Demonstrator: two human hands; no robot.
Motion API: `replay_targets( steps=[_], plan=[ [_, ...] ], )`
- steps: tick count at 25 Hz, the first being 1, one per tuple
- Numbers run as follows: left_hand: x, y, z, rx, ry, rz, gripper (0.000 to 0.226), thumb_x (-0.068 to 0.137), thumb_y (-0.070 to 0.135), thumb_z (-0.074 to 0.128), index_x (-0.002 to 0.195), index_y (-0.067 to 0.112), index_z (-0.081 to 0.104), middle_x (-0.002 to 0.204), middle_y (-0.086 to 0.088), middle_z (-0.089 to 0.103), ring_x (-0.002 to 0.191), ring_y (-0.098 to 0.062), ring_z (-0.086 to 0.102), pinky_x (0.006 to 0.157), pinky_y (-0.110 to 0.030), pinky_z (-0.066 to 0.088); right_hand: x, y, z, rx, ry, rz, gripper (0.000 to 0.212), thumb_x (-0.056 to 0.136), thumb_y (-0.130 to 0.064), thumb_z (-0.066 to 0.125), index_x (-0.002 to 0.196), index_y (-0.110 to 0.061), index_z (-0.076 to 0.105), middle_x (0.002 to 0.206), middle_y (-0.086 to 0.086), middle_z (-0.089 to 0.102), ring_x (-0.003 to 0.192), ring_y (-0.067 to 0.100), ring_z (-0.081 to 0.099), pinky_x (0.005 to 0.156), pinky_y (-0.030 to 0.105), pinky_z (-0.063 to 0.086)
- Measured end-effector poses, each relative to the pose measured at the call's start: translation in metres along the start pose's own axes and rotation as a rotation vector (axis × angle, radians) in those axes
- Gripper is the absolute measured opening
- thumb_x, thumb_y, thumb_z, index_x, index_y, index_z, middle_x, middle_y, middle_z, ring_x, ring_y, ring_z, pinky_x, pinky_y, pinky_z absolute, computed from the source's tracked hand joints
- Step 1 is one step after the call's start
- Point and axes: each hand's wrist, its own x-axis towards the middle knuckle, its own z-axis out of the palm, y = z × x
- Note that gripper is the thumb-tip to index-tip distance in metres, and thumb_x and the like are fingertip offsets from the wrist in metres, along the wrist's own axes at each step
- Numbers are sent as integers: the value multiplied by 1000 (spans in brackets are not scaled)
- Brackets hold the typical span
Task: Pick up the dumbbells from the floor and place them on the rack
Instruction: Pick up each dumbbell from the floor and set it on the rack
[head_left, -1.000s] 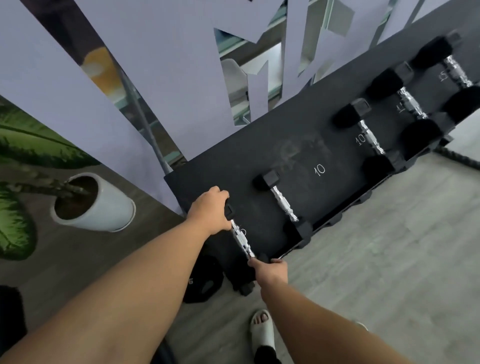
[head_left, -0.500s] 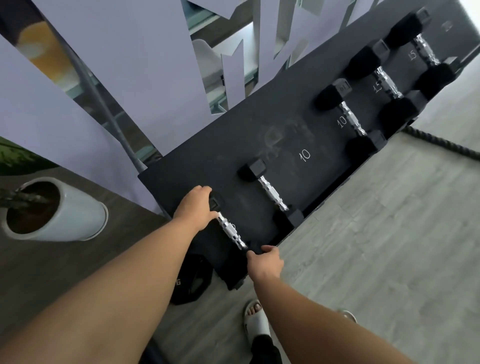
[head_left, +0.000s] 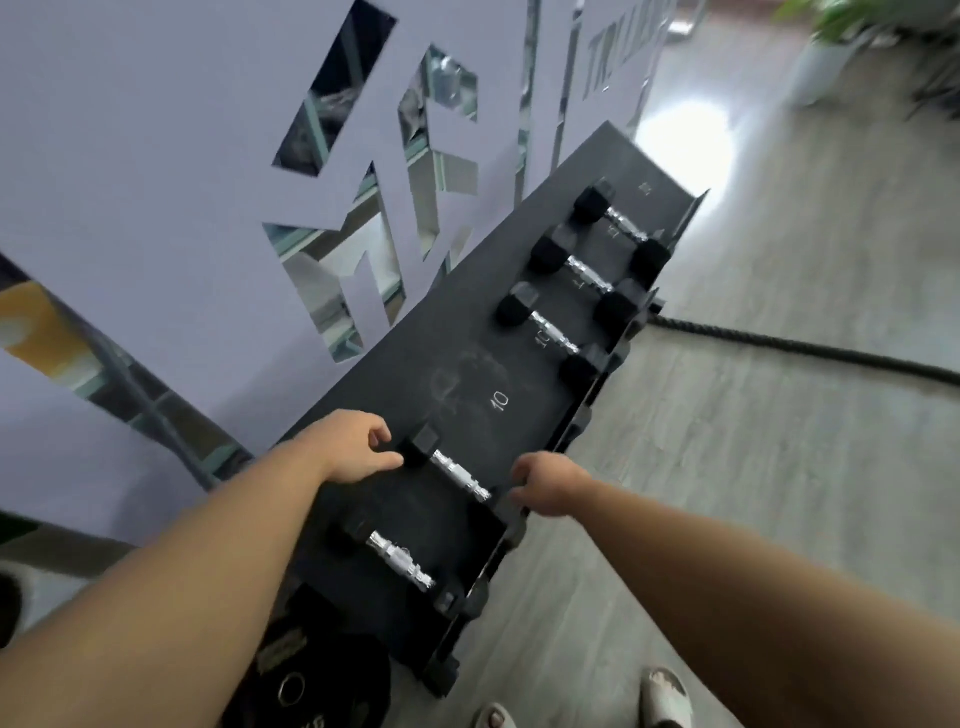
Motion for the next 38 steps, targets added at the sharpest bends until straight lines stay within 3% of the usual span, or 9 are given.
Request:
replay_targets(
  steps=[7, 13, 16, 21, 24, 27, 30, 34, 38],
  plan=[
    [-14, 154, -130, 105, 134, 254, 40, 81, 60, 72, 109, 31, 69, 97, 16, 65, 88, -3, 61, 73, -24, 45, -80, 54, -188, -178, 329, -25, 38, 92, -36, 65, 122, -14, 71, 122, 8, 71, 116, 31, 65, 92, 32, 51],
    [-59, 271, -119, 231, 116, 342, 47, 81, 60, 72, 117, 30, 66, 101, 15, 65, 95, -9, 62, 79, -25, 46, -168, 156, -250, -137, 496, 42, 39, 92, -40, 68, 122, -16, 72, 125, 8, 70, 113, 30, 65, 82, 30, 46],
    [-76, 339, -94, 225, 134, 372, 47, 77, 63, 73, 113, 33, 68, 100, 17, 66, 93, -5, 62, 80, -26, 47, -213, 220, -255, -59, 523, 96, 44, 91, -46, 68, 128, -22, 67, 131, 7, 66, 119, 29, 61, 91, 34, 49],
    [-108, 507, -4, 275, 79, 514, 45, 73, 65, 73, 106, 35, 68, 95, 19, 67, 88, -3, 63, 75, -23, 48, -310, 379, -239, 33, 541, 189, 44, 95, -41, 67, 133, -20, 64, 137, 5, 64, 123, 28, 59, 91, 32, 45],
    [-124, 620, 54, 375, 38, 631, 50, 77, 62, 75, 112, 28, 69, 96, 15, 67, 92, -9, 64, 83, -26, 47, -379, 492, -213, 82, 541, 316, 40, 94, -39, 67, 127, -17, 68, 130, 6, 68, 116, 28, 63, 93, 34, 51],
    [-145, 735, 118, 429, -27, 766, 56, 81, 61, 73, 121, 24, 66, 102, 10, 67, 100, -16, 64, 96, -33, 49, -449, 595, -177, 110, 546, 466, 45, 96, -40, 65, 132, -12, 67, 135, 9, 66, 124, 30, 61, 101, 36, 50],
    [-177, 841, 188, 561, -114, 925, 58, 83, 63, 70, 125, 24, 63, 116, 7, 70, 100, -15, 61, 94, -32, 47, -513, 684, -133, 197, 540, 613, 48, 97, -40, 64, 136, -12, 64, 140, 8, 63, 129, 30, 58, 102, 35, 47],
    [-221, 953, 264, 670, -163, 1103, 60, 83, 65, 68, 127, 25, 62, 119, 6, 70, 106, -18, 62, 89, -32, 47, -584, 767, -75, 304, 549, 785, 45, 96, -41, 64, 130, -12, 68, 136, 8, 66, 125, 30, 61, 101, 36, 51],
    [-257, 1034, 344, 679, -274, 1222, 63, 84, 65, 68, 131, 25, 60, 126, 4, 67, 113, -21, 60, 94, -34, 47, -633, 830, -14, 416, 507, 967, 40, 93, -40, 64, 123, -14, 71, 129, 8, 70, 116, 31, 65, 97, 39, 55]
  ],
)
